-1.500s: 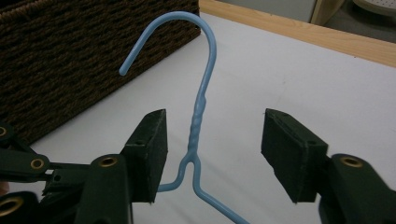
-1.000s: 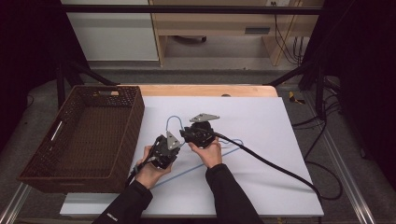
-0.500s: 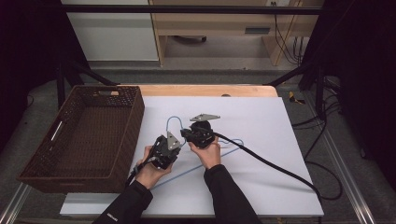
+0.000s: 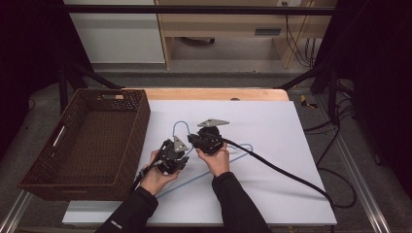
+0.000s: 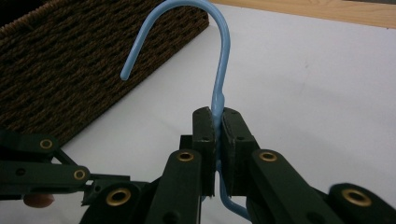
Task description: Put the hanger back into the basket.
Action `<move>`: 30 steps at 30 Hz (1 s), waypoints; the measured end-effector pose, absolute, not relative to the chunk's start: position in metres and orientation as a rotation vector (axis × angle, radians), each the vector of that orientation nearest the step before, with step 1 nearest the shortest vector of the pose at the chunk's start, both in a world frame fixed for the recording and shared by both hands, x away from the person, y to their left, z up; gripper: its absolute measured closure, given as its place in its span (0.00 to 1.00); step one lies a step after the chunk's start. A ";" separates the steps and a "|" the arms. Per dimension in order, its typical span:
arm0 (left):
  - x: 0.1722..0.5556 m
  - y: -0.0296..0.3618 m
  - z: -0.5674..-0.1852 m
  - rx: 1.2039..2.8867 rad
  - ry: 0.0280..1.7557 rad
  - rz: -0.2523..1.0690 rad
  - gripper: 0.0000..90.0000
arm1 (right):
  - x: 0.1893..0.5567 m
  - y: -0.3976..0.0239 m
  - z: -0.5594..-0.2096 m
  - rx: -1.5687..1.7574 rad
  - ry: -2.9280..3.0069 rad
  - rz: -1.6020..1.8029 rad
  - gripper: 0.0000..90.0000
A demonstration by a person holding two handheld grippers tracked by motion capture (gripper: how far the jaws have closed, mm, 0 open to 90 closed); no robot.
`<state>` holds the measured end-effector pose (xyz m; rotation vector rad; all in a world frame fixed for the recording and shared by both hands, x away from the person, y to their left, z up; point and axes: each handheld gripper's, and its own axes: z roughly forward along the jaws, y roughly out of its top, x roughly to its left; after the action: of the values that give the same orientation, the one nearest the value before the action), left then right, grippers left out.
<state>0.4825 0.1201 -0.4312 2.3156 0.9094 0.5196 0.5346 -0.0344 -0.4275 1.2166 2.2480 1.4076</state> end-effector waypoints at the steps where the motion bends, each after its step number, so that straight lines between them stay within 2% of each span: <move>1: 0.482 0.120 -0.431 2.319 0.909 0.517 0.88 | 0.535 -0.034 -0.428 1.215 2.249 1.406 0.95; 4: 0.483 0.119 -0.432 2.314 0.918 0.525 0.95 | 0.535 -0.035 -0.427 1.212 2.250 1.405 0.95; 12: 0.479 0.117 -0.431 2.297 0.923 0.542 0.96 | 0.533 -0.036 -0.425 1.196 2.249 1.390 0.94; 19: 0.475 0.119 -0.424 2.256 0.923 0.539 0.97 | 0.519 -0.043 -0.414 1.123 2.223 1.341 0.74; 30: 0.466 0.124 -0.404 2.196 0.891 0.552 0.97 | 0.488 -0.110 -0.384 1.059 2.130 1.395 0.46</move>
<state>0.4659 0.1244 -0.4040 2.1961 0.8906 0.5519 0.4881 -0.1097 -0.3844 1.0587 2.1302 1.3954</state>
